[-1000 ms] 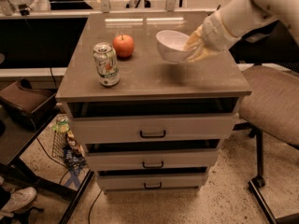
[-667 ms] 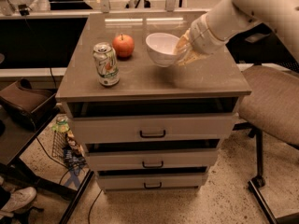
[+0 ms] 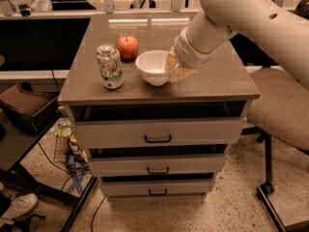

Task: Move white bowl near 7up can

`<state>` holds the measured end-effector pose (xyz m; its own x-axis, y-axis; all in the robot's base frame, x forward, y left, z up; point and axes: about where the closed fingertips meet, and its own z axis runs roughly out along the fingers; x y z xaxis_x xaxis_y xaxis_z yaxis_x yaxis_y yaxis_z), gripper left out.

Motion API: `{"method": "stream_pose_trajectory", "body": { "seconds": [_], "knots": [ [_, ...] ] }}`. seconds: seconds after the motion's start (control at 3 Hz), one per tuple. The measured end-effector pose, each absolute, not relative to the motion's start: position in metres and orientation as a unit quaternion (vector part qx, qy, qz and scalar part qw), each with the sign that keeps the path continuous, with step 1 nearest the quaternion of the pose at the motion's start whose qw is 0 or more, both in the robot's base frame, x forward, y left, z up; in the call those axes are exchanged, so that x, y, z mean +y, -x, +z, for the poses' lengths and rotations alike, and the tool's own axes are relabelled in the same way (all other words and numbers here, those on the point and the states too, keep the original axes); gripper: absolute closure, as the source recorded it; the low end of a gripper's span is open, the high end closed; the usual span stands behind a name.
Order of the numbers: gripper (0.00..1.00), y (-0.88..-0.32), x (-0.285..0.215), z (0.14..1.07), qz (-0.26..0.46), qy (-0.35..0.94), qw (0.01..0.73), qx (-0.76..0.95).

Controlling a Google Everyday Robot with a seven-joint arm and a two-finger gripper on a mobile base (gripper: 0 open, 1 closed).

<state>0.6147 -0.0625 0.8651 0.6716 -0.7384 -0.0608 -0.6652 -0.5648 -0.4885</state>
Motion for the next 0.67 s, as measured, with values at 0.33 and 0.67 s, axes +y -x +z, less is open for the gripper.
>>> {"method": "stream_pose_trajectory", "body": {
  "seconds": [0.33, 0.67],
  "knots": [
    [0.78, -0.6121, -0.0599, 0.8607, -0.073, 0.884, 0.237, 0.396],
    [0.56, -0.6118, -0.0591, 0.8595, -0.072, 0.885, 0.236, 0.396]
  ]
}}
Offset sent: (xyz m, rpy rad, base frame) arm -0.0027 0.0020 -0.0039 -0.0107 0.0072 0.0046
